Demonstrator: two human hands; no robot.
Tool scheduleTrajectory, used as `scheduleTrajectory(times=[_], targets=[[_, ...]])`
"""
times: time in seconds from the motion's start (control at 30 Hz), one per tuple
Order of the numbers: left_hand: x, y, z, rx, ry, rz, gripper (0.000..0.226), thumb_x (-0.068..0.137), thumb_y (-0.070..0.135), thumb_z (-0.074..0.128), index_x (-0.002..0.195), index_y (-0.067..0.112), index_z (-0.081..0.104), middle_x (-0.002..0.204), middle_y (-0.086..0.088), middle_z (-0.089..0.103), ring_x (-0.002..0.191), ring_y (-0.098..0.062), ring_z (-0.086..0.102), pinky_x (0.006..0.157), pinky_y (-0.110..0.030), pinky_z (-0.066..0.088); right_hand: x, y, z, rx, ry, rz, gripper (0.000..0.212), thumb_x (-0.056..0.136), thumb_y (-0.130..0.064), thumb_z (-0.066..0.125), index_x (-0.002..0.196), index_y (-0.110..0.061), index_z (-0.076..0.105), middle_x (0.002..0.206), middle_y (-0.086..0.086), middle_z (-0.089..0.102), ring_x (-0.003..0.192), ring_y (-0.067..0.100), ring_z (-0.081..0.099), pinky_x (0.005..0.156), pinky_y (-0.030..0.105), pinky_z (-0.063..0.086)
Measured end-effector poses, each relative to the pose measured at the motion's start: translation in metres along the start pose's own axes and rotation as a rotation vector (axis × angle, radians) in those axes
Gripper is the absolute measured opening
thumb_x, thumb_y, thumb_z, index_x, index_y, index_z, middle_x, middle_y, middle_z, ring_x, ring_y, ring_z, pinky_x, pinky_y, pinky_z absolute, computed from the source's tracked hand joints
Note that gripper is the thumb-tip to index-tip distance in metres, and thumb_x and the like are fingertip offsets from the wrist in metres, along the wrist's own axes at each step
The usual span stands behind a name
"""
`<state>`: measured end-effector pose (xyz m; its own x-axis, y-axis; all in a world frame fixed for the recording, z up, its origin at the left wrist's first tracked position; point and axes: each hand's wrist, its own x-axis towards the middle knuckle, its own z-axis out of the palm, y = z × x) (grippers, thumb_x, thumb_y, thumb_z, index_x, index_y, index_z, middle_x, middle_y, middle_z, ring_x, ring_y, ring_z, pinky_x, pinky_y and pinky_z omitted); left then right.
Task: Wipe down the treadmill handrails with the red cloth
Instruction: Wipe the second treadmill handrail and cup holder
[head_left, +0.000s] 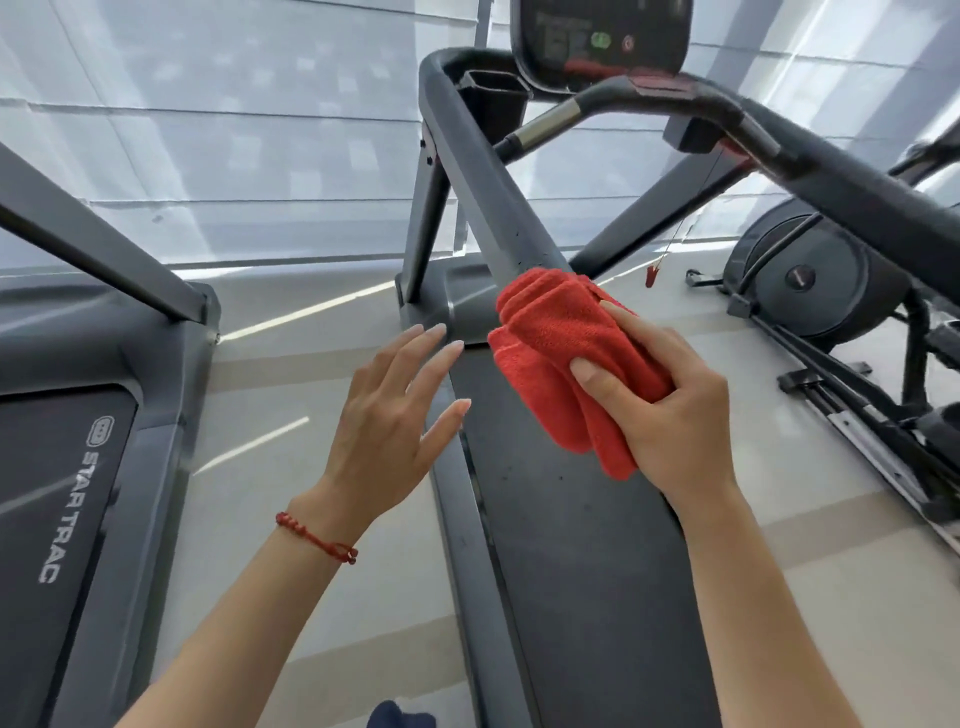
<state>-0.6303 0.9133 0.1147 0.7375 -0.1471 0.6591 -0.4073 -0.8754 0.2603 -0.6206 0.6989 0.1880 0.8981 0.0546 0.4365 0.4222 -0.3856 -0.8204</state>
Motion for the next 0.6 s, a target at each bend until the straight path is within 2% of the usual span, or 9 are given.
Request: scheduleTrajectory(times=[0.07,0.23,0.3,0.47,0.6], targets=[[0.012,-0.003,0.004,-0.017,0.004,0.024,0.05,0.099,0.039,0.032,0.125,0.002,0.053,0.13,-0.017,0.052,0.124,-0.029,0.041,0.1,-0.038,0.032,0.013,0.002,-0.002,-0.02,0.024,0.009,0.05,0.067,-0.05,0.07,0.114,-0.038,0.061,0.103,-0.015,0.065,0.096,0.004,0.062,0.086,0.02,0.046],[0.034,-0.004,0.018,-0.054,0.002,0.058,0.047,0.096,0.036,0.039,0.125,0.002,0.055,0.132,-0.015,0.052,0.125,-0.03,0.042,0.101,-0.04,0.035,0.046,0.014,-0.006,-0.059,0.0,0.025,0.051,0.068,-0.047,0.072,0.116,-0.035,0.061,0.106,-0.011,0.065,0.098,0.007,0.062,0.09,0.027,0.048],[0.043,-0.002,0.024,-0.081,0.009,0.068,0.047,0.096,0.035,0.04,0.124,0.002,0.056,0.133,-0.015,0.051,0.126,-0.03,0.042,0.101,-0.04,0.035,0.061,0.02,-0.006,-0.096,-0.027,0.015,0.051,0.066,-0.05,0.071,0.114,-0.035,0.062,0.106,-0.012,0.065,0.097,0.004,0.061,0.091,0.025,0.047],[0.056,0.005,0.041,-0.106,0.022,0.097,0.045,0.095,0.032,0.044,0.123,0.0,0.057,0.133,-0.015,0.051,0.127,-0.028,0.043,0.102,-0.041,0.037,0.101,0.039,-0.002,-0.133,-0.21,-0.031,0.053,0.066,-0.05,0.069,0.115,-0.034,0.062,0.106,-0.014,0.064,0.099,0.0,0.059,0.09,0.015,0.042],[0.058,0.011,0.054,-0.103,0.039,0.091,0.044,0.095,0.031,0.047,0.122,-0.002,0.057,0.131,-0.017,0.052,0.125,-0.029,0.045,0.104,-0.039,0.037,0.132,0.046,0.0,-0.119,-0.393,-0.102,0.051,0.068,-0.047,0.07,0.116,-0.033,0.062,0.107,-0.013,0.064,0.101,0.001,0.058,0.091,0.015,0.041]])
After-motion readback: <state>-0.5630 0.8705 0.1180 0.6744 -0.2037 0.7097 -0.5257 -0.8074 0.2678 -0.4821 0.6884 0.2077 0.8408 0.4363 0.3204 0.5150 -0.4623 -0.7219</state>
